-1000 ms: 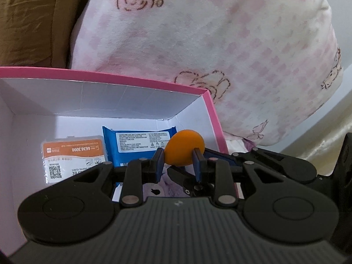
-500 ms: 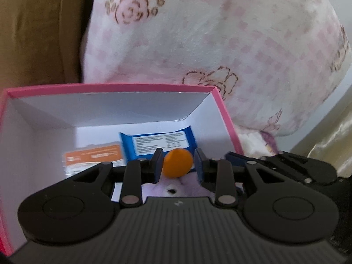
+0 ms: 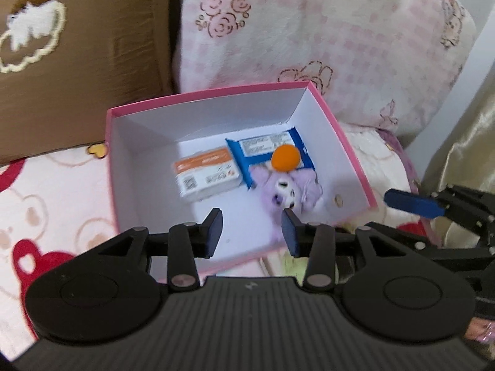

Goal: Organize objects
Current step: 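Open the left gripper and withdraw it from the pink box, then move the left gripper to the white wet-wipe pack and grasp it, then lift the white wet-wipe pack and carry it over the pink box, then lower the wet-wipe pack into the pink box and open the left gripper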

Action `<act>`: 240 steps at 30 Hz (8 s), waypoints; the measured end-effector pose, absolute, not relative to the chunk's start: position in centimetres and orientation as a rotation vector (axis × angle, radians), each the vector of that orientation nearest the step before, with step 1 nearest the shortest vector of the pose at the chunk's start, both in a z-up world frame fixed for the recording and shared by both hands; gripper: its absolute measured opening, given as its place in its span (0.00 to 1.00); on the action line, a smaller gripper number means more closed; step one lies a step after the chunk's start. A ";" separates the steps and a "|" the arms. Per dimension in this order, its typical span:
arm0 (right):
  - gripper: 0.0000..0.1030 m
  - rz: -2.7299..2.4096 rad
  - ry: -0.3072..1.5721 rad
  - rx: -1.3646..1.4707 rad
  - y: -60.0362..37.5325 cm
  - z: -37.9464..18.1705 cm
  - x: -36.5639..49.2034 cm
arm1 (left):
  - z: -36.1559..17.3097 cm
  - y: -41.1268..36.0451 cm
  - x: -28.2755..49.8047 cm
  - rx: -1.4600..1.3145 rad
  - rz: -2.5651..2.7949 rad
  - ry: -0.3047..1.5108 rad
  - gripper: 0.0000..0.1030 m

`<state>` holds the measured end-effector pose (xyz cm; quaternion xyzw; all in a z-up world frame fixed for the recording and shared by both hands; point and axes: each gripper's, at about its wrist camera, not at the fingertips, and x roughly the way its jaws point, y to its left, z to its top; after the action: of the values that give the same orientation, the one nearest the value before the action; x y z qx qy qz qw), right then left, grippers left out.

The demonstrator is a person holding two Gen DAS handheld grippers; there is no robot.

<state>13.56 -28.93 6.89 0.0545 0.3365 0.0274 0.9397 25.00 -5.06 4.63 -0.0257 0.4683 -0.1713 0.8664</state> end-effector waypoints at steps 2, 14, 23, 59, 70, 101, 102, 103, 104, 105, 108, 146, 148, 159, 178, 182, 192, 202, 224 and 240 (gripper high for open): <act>0.50 0.062 0.674 0.096 -28.0 7.9 12.2 | 5.5 -4.3 23.7 -0.051 -0.360 0.976 0.41; 0.66 0.133 0.658 0.074 -22.9 10.4 7.8 | 8.7 -0.8 16.4 -0.050 -0.399 1.009 0.57; 0.77 0.154 0.697 0.055 -19.8 9.2 6.2 | 7.9 0.7 13.1 -0.060 -0.410 1.008 0.63; 0.89 0.043 0.657 0.066 -17.2 -2.1 9.2 | -4.1 3.7 15.9 -0.181 -0.338 0.897 0.86; 0.89 0.043 0.715 0.116 -18.2 -6.5 11.7 | -8.1 2.5 17.2 -0.247 -0.375 0.864 0.85; 0.79 0.066 0.756 -0.028 -15.4 -10.2 12.3 | -14.0 2.1 17.3 -0.384 -0.453 1.025 0.37; 0.79 0.072 0.766 -0.022 -15.0 -10.2 12.2 | -13.9 2.0 17.2 -0.366 -0.451 1.042 0.37; 0.79 0.069 0.774 -0.020 -14.9 -10.3 12.0 | -13.7 2.0 17.3 -0.364 -0.452 1.049 0.38; 0.80 0.064 0.779 -0.021 -14.7 -10.4 12.1 | -13.5 2.1 17.4 -0.378 -0.450 1.048 0.42; 0.80 0.059 0.783 -0.018 -14.7 -10.5 12.1 | -13.4 2.3 17.4 -0.403 -0.449 1.043 0.47; 0.85 0.050 0.793 0.005 -14.9 -10.8 12.7 | -13.3 2.4 17.7 -0.412 -0.430 1.021 0.51; 0.76 -0.030 0.689 -0.087 -13.2 0.3 7.6 | -2.9 2.6 15.2 -0.408 -0.515 0.962 0.31; 0.73 -0.024 0.677 -0.103 -12.9 1.2 7.5 | -1.9 2.9 14.9 -0.405 -0.511 0.942 0.31; 0.54 0.005 0.660 -0.086 -14.3 6.1 8.9 | 3.9 3.0 15.8 -0.327 -0.492 0.888 0.32; 0.49 0.106 0.884 0.020 -22.9 5.9 21.4 | 1.9 -1.6 27.3 -0.305 -0.392 1.023 0.35; 0.49 0.126 0.966 0.045 -23.9 3.5 24.3 | -1.0 -2.3 29.2 -0.310 -0.347 1.082 0.35; 0.49 0.128 1.099 0.045 -25.2 -0.9 28.2 | -6.1 -2.7 31.9 -0.373 -0.298 1.158 0.35; 0.53 0.096 1.108 -0.017 -25.0 -2.2 29.3 | -7.3 -2.4 32.3 -0.382 -0.269 1.149 0.43; 0.53 0.201 0.857 0.004 -23.8 8.9 18.1 | 3.8 0.9 22.6 -0.228 -0.260 1.049 0.47; 0.79 0.216 0.770 -0.023 -22.2 13.7 8.6 | 10.5 0.2 12.9 -0.068 -0.297 1.016 0.70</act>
<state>8.62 -22.24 13.72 -0.0111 0.3749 0.1053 0.9210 12.92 0.17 10.45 -0.0326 0.4846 -0.1418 0.8625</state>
